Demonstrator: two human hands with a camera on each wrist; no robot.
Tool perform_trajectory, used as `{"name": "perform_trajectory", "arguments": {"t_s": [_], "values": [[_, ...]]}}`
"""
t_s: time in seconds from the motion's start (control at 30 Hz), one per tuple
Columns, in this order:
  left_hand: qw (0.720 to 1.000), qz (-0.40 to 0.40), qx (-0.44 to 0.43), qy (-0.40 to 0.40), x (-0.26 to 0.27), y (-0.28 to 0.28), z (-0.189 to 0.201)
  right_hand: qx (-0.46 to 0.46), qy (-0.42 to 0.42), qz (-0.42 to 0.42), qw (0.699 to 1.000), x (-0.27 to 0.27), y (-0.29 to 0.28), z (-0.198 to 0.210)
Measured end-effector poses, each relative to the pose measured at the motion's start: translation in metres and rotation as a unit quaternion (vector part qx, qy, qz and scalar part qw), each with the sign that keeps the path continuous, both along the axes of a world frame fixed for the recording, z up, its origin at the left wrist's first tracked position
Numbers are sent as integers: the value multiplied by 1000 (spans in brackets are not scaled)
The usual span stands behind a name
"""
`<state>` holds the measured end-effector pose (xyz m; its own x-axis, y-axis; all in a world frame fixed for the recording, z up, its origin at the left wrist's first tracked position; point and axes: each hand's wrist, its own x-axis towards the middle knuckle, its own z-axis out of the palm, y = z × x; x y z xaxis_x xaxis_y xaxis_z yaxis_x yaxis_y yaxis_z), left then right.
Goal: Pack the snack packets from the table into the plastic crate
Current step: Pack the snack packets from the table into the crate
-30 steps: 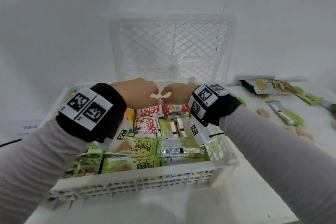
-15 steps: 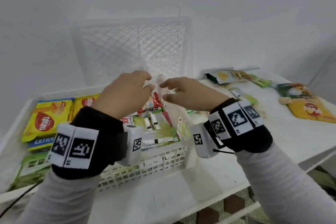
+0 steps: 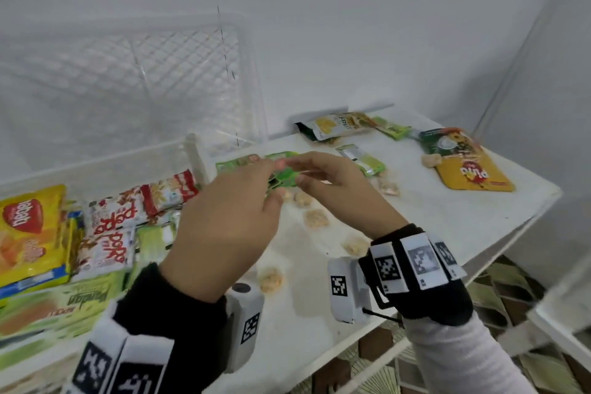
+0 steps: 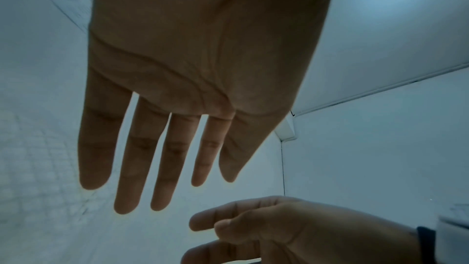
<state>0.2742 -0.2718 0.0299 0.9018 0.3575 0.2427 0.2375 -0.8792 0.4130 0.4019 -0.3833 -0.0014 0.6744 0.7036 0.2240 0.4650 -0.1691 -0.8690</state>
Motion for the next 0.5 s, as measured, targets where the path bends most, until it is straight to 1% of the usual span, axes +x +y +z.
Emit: {"name": "perform_trajectory", "arguments": {"t_s": [0.1, 0.17, 0.27, 0.33, 0.4, 0.5], "values": [[1000, 2, -7, -3, 33, -19, -7, -10, 11, 11, 1000, 44, -18, -11], [1000, 19, 14, 8, 57, -33, -12, -57, 9, 4, 998, 81, -29, -22], [998, 18, 27, 56, 98, -54, -30, -155, 14, -23, 987, 142, -41, -42], [993, 20, 37, 110, 123, -65, -46, -229, 4, -41, 972, 180, -43, -53], [985, 26, 38, 165, 145, -72, -65, -306, -29, -43, 951, 214, -39, -60], [975, 59, 14, 212, 172, -67, -93, -399, -71, -26, 914, 255, -24, -67]]}}
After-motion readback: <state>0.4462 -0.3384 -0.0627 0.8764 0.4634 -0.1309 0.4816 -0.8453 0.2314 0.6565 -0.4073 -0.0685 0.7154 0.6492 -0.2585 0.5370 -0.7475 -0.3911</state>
